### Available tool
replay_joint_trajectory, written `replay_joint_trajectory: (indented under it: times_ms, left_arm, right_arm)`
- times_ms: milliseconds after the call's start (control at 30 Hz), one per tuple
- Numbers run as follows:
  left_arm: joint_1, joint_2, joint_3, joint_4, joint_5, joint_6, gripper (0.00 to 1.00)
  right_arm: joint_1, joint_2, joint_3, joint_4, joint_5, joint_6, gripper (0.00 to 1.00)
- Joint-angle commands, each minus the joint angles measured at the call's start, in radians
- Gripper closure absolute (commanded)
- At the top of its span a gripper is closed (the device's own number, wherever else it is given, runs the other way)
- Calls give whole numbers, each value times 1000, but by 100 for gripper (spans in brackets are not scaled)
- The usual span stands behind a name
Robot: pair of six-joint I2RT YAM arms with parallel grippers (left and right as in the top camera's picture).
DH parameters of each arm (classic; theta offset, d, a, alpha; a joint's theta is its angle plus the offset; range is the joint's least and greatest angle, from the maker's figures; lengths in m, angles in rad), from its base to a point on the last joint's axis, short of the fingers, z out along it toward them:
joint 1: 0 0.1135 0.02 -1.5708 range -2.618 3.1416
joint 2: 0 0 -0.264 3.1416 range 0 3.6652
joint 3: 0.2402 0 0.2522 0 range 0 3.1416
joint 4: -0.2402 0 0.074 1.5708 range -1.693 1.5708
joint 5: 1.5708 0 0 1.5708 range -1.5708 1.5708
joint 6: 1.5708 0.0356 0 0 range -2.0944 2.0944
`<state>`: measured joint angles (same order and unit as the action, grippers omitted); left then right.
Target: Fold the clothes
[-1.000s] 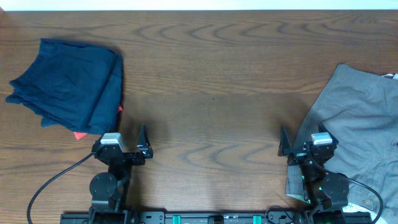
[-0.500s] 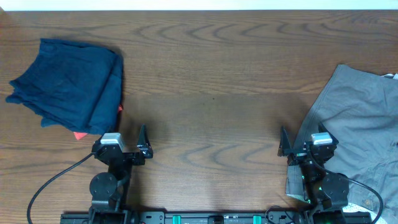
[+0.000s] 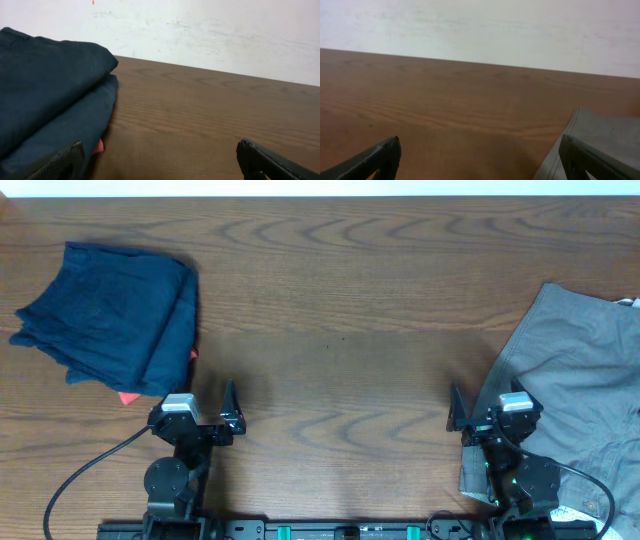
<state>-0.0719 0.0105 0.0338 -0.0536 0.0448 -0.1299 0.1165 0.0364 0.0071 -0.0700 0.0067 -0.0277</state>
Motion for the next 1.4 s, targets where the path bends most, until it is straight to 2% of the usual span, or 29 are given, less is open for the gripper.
replay_joint_trajectory:
  times_ms: [0,533,800,1000,1167,1267,1367]
  left_arm:
    - [5,-6,-30,-13,-16,13,2]
    - [5,16,-30,-13,-16,13,2]
    - [5,99,46,-45,-4,-35,2]
    - [5,303,224,-128,-4,-59,2]
    - [5,532,419,-267,1,-59,2]
    - [5,650,518,-356,40,-59,2]
    - [5,748,586,-420,89,-59,2]
  right_arm:
    - [16,22,-2,-5,-4,-11,1]
    - [15,57,3,-12,5,16,1]
    - [12,105,173,-264,73,82,1]
    - [-16,285,396,-527,83,195,1]
    - [-66,561,587,-740,83,233,1]
    - [-93,726,676,-835,82,253,1]
    - [-98,865,730,-856,61,249,1]
